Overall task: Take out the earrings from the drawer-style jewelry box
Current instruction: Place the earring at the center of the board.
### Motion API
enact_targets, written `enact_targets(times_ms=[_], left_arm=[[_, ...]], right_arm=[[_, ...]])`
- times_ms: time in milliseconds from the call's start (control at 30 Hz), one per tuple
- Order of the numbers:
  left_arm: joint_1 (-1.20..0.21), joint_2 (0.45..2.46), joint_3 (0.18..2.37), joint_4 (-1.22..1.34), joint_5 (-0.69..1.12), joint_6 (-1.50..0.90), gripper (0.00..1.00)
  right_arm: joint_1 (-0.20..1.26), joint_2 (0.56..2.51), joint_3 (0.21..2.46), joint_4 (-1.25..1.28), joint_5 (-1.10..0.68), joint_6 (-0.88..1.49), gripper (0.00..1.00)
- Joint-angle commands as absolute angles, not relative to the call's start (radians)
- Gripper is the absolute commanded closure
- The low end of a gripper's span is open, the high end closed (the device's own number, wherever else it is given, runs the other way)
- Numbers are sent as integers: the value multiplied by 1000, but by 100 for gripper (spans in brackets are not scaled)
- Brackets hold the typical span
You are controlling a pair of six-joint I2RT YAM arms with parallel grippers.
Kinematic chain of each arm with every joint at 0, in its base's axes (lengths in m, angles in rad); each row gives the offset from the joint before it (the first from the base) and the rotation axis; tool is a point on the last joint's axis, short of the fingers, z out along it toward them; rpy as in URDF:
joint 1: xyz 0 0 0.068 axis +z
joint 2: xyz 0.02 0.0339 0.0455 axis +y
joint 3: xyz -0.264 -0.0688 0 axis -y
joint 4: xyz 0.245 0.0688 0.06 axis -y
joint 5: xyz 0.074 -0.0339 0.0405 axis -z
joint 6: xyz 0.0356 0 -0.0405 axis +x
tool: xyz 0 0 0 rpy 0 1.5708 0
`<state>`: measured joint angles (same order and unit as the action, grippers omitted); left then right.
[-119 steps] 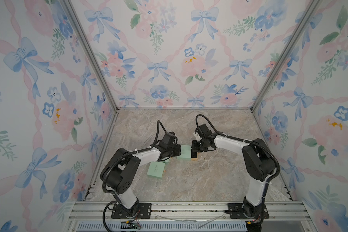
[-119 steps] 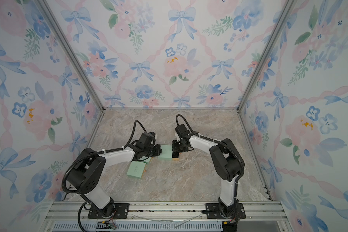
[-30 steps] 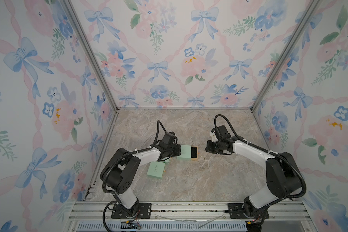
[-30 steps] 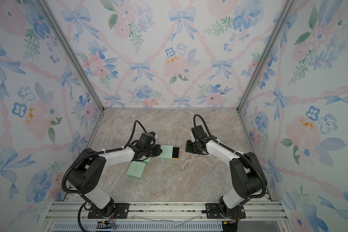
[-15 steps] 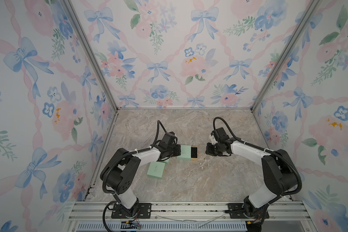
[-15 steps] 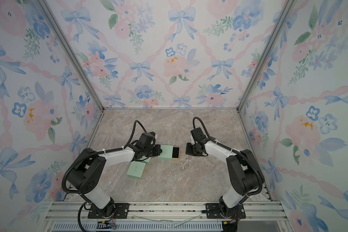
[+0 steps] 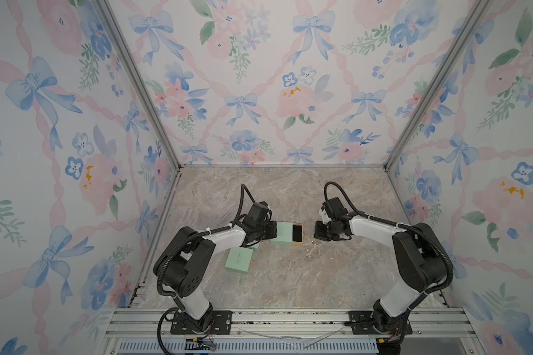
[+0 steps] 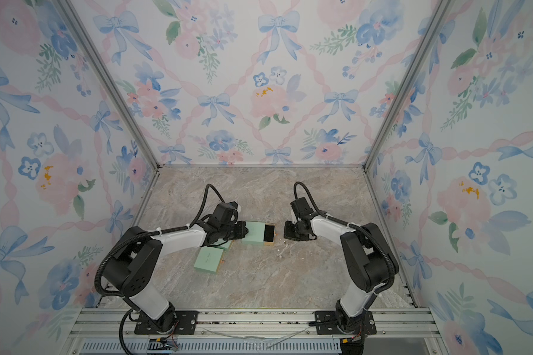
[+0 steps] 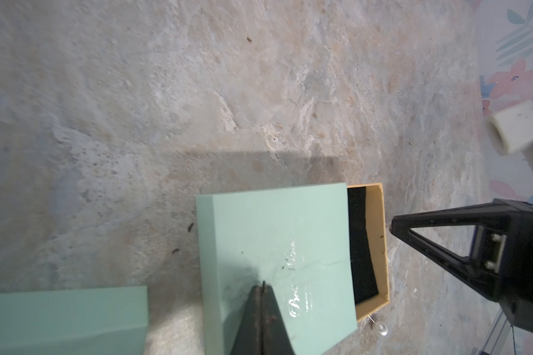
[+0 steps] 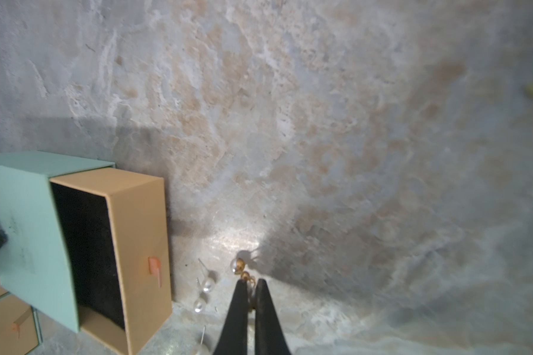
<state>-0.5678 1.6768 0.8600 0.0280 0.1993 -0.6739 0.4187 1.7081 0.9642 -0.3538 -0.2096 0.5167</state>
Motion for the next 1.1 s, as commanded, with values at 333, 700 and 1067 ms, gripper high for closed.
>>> enact_targets(times_ms=[333,700,1067], left_arm=[[-554,1723,838,-72,181,-656,100],[-553,1731,845,-72,192,-647,100],[-553,1737,841,-66,191,-647,100]], right_arm=[[408,1748,952,-358,-213,529,96],[410,1774,953,-351,-215,540,92],[411,1795,957,-350,-215,542,85]])
